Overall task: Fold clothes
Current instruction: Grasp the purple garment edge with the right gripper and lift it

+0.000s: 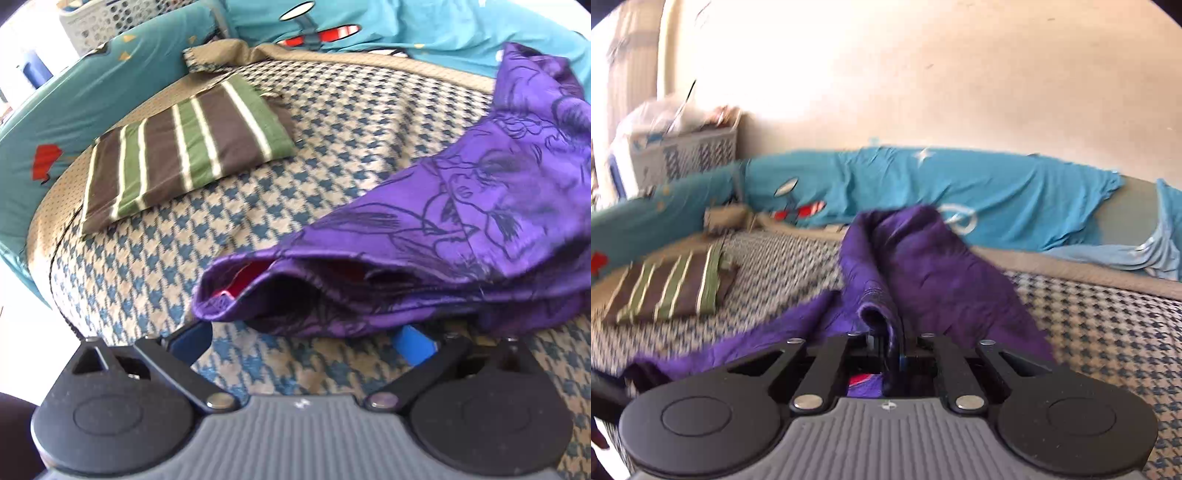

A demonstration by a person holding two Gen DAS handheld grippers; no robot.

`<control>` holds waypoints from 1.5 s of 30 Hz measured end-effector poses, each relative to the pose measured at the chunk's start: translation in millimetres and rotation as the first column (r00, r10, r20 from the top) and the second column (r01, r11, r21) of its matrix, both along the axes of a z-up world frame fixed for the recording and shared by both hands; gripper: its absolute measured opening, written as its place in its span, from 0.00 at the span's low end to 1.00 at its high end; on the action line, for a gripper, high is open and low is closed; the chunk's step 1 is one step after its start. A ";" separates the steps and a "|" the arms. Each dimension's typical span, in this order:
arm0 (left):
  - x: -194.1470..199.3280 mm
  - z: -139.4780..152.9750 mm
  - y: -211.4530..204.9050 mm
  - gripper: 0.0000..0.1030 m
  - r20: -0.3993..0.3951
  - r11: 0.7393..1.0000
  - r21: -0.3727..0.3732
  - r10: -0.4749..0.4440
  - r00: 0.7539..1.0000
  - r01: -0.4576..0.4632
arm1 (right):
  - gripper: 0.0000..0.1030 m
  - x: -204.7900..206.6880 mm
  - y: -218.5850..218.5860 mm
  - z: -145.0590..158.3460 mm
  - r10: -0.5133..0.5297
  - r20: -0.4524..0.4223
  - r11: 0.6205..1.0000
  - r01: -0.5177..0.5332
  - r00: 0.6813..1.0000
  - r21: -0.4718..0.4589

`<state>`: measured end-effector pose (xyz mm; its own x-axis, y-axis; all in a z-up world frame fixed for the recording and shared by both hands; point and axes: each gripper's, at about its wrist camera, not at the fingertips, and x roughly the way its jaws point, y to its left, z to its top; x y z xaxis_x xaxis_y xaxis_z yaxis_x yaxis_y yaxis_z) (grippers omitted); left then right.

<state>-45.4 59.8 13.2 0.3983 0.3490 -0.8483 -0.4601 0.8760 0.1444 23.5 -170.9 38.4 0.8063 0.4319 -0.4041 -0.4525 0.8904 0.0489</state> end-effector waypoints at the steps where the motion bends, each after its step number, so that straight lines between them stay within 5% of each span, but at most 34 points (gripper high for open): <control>1: 0.6 1.2 -3.4 1.00 0.005 1.000 0.001 -0.017 1.000 0.017 | 0.07 3.6 -6.4 6.1 -0.022 0.008 0.999 0.022 1.000 0.024; 17: 39.3 27.5 -68.9 1.00 0.088 0.972 -0.011 -0.235 0.968 0.237 | 0.07 18.5 -116.5 53.4 -0.345 0.061 0.923 0.327 0.937 0.202; 33: 124.1 30.1 -142.4 1.00 0.089 0.930 0.049 -0.368 0.926 0.365 | 0.07 13.9 -171.5 50.3 -0.491 0.018 0.858 0.480 0.871 0.184; 45: 154.8 0.6 -162.8 1.00 0.053 0.937 0.030 -0.351 0.935 0.349 | 0.07 38.7 -135.8 -1.0 -0.370 -0.159 0.926 0.378 0.915 0.023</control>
<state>109.4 -103.0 13.8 0.5451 0.1955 -0.8152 -0.1328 0.9803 0.1463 62.1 -306.7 37.4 0.8451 0.1342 -0.5174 -0.0708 0.9875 0.1406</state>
